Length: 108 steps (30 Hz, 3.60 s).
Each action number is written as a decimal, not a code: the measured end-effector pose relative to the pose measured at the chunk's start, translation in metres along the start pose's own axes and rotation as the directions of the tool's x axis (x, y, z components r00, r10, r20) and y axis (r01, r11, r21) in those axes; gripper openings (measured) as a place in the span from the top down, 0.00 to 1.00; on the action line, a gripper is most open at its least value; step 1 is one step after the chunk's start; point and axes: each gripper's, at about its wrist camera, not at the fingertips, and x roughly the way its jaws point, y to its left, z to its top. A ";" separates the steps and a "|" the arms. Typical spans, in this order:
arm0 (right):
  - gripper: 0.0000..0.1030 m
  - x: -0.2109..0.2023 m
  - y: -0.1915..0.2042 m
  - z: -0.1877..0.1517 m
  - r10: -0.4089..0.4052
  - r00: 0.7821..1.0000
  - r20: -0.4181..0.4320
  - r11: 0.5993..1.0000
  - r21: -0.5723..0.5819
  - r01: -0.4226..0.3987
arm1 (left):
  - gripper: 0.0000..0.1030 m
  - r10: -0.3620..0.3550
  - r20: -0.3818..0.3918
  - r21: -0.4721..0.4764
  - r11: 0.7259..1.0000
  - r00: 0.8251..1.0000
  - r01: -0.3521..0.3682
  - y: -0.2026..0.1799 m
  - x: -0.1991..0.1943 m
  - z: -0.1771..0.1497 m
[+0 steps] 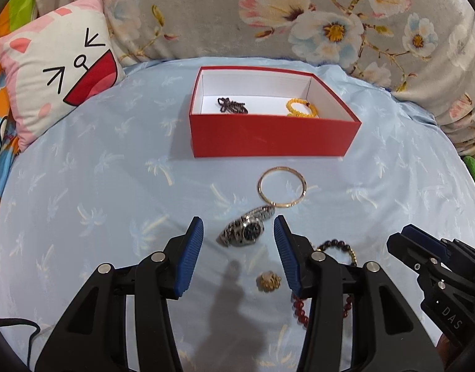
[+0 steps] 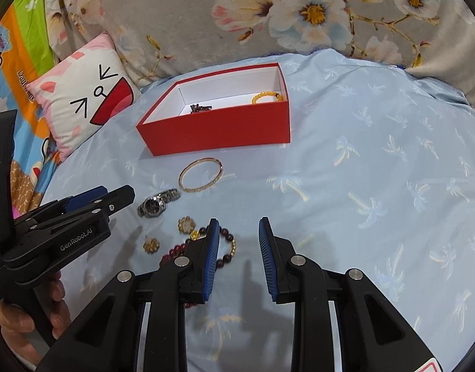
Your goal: Organize jewelry
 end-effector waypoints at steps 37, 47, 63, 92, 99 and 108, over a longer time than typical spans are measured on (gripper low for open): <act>0.71 0.011 -0.004 -0.030 -0.012 0.997 -0.073 1.000 -0.001 0.012 | 0.68 -0.094 -0.101 0.048 0.994 0.990 0.100 -0.033 0.007 -0.059; 0.71 0.025 0.001 -0.023 0.009 0.996 -0.084 1.000 0.004 -0.009 | 0.93 -0.104 -0.079 0.045 0.993 0.991 0.108 -0.018 -0.001 -0.053; 0.82 0.052 0.024 -0.017 -0.027 0.994 -0.104 0.996 -0.082 0.019 | 0.93 -0.097 -0.076 0.013 0.995 0.992 0.098 0.002 -0.004 -0.048; 0.92 -0.015 -0.003 0.045 0.002 0.996 0.095 1.000 0.018 -0.003 | 0.93 -0.132 0.051 0.047 0.990 0.990 0.130 -0.010 -0.039 0.006; 0.92 -0.016 0.001 0.066 0.013 0.991 0.130 1.000 0.006 -0.014 | 0.93 -0.119 0.092 0.062 0.992 0.989 0.114 -0.015 -0.037 0.036; 0.92 -0.006 0.002 0.099 0.034 0.986 0.164 0.999 0.005 -0.035 | 0.93 -0.091 0.132 0.067 0.994 0.987 0.083 -0.016 -0.019 0.079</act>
